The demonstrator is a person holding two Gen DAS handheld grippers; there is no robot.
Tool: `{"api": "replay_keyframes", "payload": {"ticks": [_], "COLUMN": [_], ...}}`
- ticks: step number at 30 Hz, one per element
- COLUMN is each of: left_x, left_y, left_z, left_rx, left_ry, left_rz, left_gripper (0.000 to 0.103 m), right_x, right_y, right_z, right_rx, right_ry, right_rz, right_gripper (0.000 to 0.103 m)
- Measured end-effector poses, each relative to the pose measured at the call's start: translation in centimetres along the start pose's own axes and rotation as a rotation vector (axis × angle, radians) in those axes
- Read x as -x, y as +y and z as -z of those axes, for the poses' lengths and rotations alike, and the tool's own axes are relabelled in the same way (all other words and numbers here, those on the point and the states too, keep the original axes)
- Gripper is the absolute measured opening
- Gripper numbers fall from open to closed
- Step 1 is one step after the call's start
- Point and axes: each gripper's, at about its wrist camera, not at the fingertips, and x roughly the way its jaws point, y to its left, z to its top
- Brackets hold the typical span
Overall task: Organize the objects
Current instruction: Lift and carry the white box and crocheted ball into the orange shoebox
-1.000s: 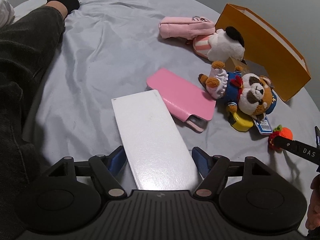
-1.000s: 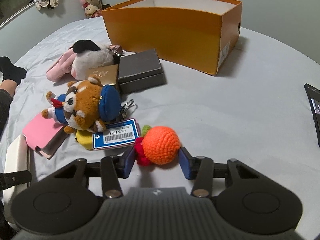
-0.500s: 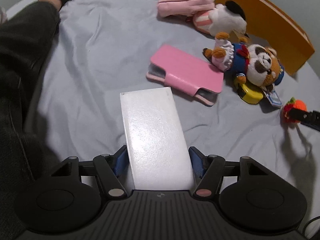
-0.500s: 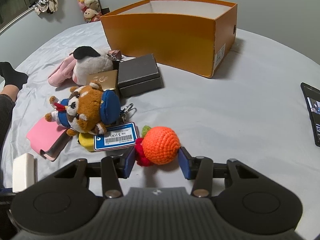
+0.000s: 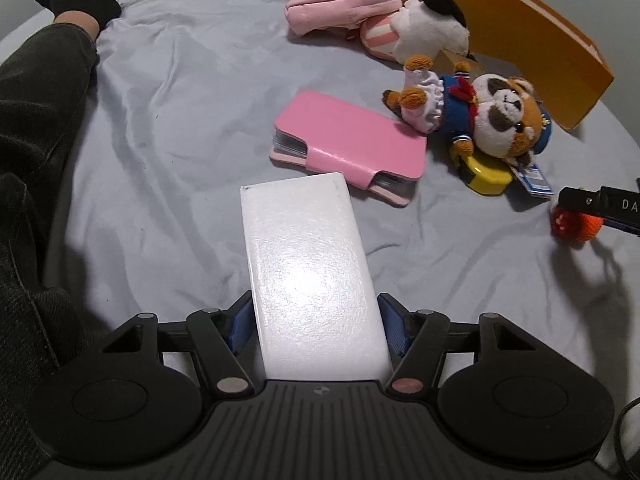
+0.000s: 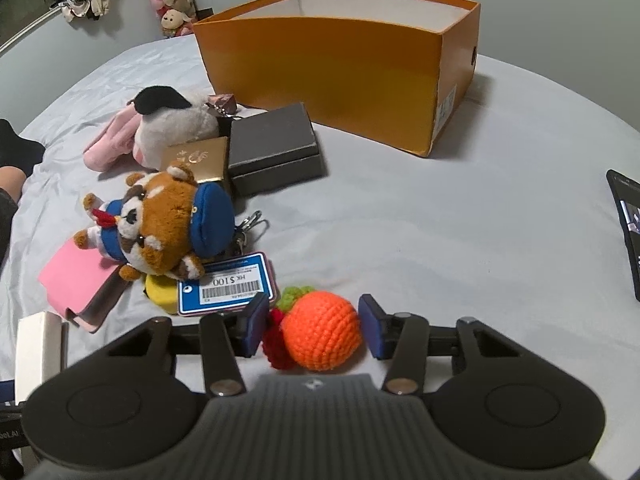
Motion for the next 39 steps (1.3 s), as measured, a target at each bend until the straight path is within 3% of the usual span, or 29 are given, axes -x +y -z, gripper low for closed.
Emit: {"api": "replay_keyframes", "payload": {"ticks": [9,15,25,31,39], "left_x": [4.0,5.6,4.3,2.4,1.9], "left_y": [-1.0,-2.1,-6.7,-8.0,-9.3], "left_z": [-0.3,-2.7,-7.6,-9.2,-13.6], "left_rx": [-0.097,-0.162,-0.184,-0.216,-0.238], "left_ry": [-0.064,-0.122,-0.204,-0.187,-0.251], "left_rz": [0.074,0.115,0.212,0.228,0.239], "left_gripper": [0.073,0.074,0.074,0.074,0.073], "right_x": [2.2,3.7,4.9,4.0,3.1], "right_y": [-0.9,-1.5,-2.3,-2.6,-2.8], "right_z": [-0.1,-0.8,-2.2,-3.0,-6.9], "right_rx": [-0.015,-0.013,-0.007,0.000,0.022], "right_ry": [-0.029,-0.058,-0.099,-0.090,-0.136], "right_rz": [-0.005,-0.006,0.015,0.022,0.024], "right_gripper": [0.050,0.050,0.050,0.050,0.050]}}
